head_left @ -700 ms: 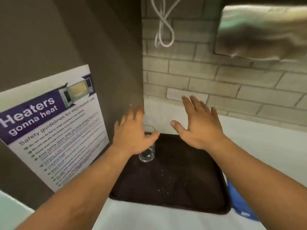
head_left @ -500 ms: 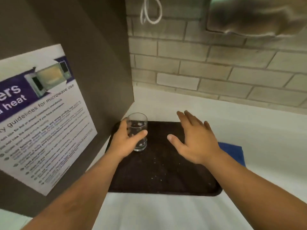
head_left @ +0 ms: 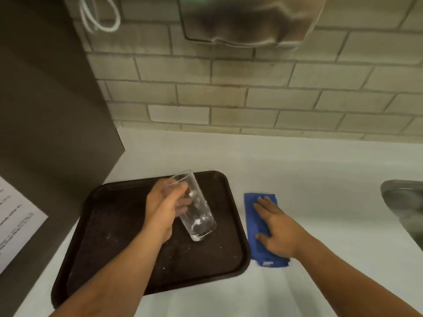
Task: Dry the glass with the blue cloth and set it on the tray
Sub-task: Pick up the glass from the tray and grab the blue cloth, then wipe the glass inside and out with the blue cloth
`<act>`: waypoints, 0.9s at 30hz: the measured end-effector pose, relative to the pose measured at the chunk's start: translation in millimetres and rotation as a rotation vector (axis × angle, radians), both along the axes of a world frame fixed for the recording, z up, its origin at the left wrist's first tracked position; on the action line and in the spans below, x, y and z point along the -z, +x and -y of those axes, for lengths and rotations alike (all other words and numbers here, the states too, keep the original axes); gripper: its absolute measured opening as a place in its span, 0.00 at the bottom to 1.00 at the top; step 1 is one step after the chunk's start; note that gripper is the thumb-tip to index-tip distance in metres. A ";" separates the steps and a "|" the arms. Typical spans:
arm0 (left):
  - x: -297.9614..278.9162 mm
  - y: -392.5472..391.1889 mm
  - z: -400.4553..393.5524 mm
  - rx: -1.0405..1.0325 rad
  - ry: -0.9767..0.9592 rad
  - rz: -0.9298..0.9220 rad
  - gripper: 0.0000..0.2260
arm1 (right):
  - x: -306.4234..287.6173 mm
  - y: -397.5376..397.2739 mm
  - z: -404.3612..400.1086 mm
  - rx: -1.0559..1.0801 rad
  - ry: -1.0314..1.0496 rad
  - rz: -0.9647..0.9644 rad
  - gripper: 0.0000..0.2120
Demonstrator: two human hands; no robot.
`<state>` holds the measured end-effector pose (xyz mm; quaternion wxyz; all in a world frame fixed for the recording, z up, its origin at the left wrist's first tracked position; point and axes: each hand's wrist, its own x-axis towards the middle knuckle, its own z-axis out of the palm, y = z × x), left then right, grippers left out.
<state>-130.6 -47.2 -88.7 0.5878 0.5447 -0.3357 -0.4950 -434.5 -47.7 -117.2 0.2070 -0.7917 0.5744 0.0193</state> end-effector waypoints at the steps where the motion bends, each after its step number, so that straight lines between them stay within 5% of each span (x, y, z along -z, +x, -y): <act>1: -0.4 -6.2 -0.1 -0.004 0.023 -0.059 0.08 | 6.0 -2.8 6.5 -0.039 0.007 -0.014 0.44; 6: -2.0 -17.8 -6.0 -0.047 0.079 -0.239 0.12 | 44.6 -12.0 15.3 -0.149 -0.124 -0.060 0.45; 10: -2.4 -21.7 -11.2 -0.097 0.174 -0.348 0.13 | 48.6 -10.5 34.9 -0.052 -0.166 0.083 0.31; 15: -16.2 -27.7 -11.7 -0.026 0.250 -0.455 0.23 | -4.4 -12.0 37.6 0.383 0.079 0.853 0.14; 19: -34.2 -28.2 -9.7 0.095 0.268 -0.435 0.29 | -54.2 15.4 0.1 0.183 0.335 1.275 0.13; 27: -53.9 -17.6 -28.4 0.193 0.285 -0.486 0.26 | -89.8 122.9 -63.6 -0.113 -0.047 0.572 0.43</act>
